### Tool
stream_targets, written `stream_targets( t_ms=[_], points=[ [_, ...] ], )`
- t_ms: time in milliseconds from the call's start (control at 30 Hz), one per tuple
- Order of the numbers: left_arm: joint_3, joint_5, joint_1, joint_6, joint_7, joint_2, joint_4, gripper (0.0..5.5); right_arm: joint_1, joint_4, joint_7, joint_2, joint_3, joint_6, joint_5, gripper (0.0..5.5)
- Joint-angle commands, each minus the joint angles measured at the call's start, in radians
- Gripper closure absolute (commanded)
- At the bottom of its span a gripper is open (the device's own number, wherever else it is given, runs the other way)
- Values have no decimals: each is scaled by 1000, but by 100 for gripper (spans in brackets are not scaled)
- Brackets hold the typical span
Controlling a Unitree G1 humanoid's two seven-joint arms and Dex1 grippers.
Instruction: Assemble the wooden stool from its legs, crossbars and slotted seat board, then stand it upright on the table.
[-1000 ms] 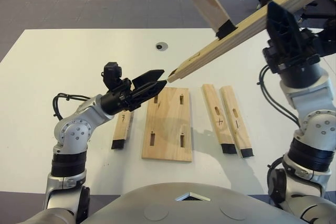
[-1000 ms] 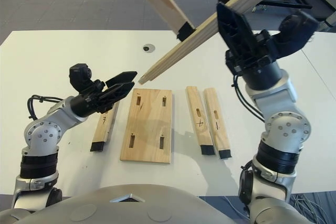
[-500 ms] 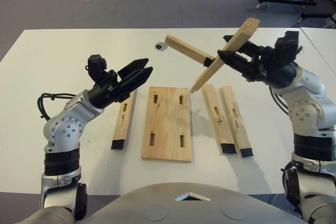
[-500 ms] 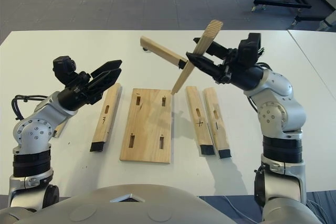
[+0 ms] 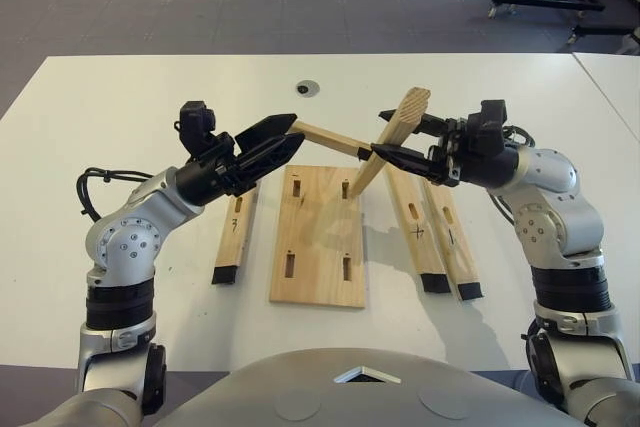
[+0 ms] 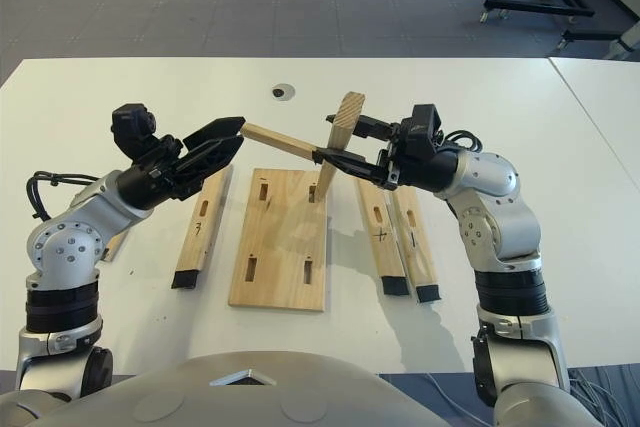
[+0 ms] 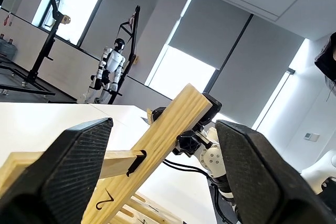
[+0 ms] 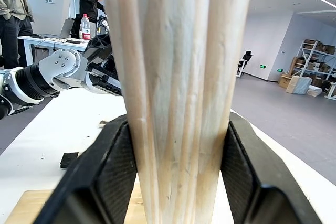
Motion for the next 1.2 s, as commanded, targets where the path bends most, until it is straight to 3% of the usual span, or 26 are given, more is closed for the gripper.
stream_targets(
  t_ms=[33,733,1200],
  points=[
    [-3,-9,-20,23,-1,18,-1,192,-18,22,13,-10,-24,-17,-8,341],
    [50,-99,13,53,-87,92,-32,192,-84,73,2,26,-39,-43,-5,341],
    [39,-79,21,36,-110,95,-25,192,-40,73,37,66,36,-41,-30,341]
  ],
)
